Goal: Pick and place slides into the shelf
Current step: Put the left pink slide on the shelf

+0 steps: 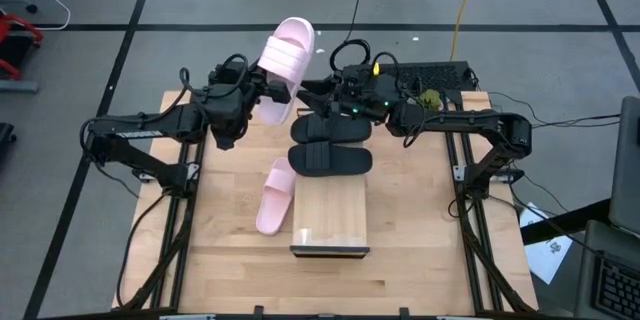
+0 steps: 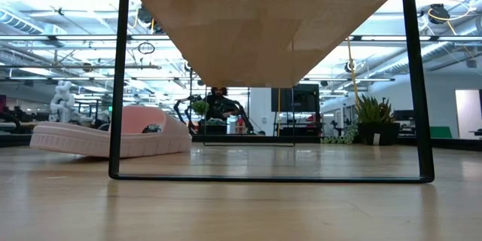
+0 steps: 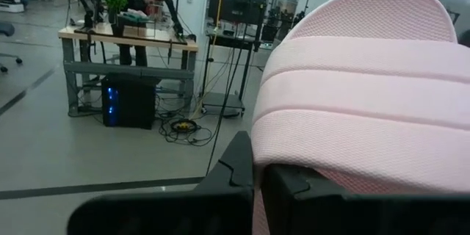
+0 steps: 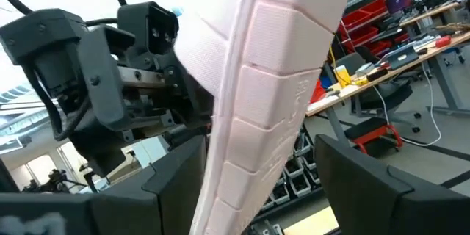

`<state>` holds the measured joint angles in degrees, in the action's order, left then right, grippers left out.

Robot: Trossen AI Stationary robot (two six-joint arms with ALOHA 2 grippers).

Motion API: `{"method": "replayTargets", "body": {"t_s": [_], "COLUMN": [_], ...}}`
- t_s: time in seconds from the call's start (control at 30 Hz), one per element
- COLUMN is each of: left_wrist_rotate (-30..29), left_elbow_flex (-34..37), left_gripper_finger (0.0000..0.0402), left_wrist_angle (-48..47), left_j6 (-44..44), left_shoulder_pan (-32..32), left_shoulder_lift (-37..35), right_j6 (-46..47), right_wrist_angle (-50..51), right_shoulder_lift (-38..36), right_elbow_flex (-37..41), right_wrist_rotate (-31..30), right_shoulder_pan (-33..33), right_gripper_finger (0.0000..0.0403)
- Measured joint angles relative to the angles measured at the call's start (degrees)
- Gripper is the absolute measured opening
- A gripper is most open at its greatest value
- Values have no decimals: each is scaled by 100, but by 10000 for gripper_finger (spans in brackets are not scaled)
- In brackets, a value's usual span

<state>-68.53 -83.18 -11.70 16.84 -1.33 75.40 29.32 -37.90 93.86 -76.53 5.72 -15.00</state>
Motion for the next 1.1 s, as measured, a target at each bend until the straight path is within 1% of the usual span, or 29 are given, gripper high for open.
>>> {"method": "replayTargets", "body": {"t_s": [0.23, 0.37, 0.5, 0.63, 0.87, 0.97, 1.1], "left_wrist_rotate": [18, 254, 286, 458, 468, 468, 533], "left_elbow_flex": [0, 4, 4, 4, 4, 4, 4], "left_gripper_finger": [0, 0, 0, 0, 0, 0, 0], "left_wrist_angle": [15, 253, 332, 483, 603, 602, 603], "left_j6": [26, -25, -85, -133, -284, -289, -313], "left_shoulder_pan": [-62, -164, -250, -284, -279, -273, -273], "left_shoulder_lift": [117, 282, 376, 380, 380, 380, 380], "right_j6": [28, 134, 138, 146, 177, 170, 97], "right_wrist_angle": [-8, -3, 88, 147, 147, 174, 151], "right_shoulder_lift": [0, 0, 0, 2, 161, 177, 177], "right_elbow_flex": [0, 0, 0, 2, 5, 2, 2], "right_wrist_rotate": [7, 9, 10, 2, -258, -267, -269], "right_shoulder_pan": [-2, -2, -5, -4, -2, -2, 2], "right_gripper_finger": [247, 247, 247, 247, 246, 235, 204]}}
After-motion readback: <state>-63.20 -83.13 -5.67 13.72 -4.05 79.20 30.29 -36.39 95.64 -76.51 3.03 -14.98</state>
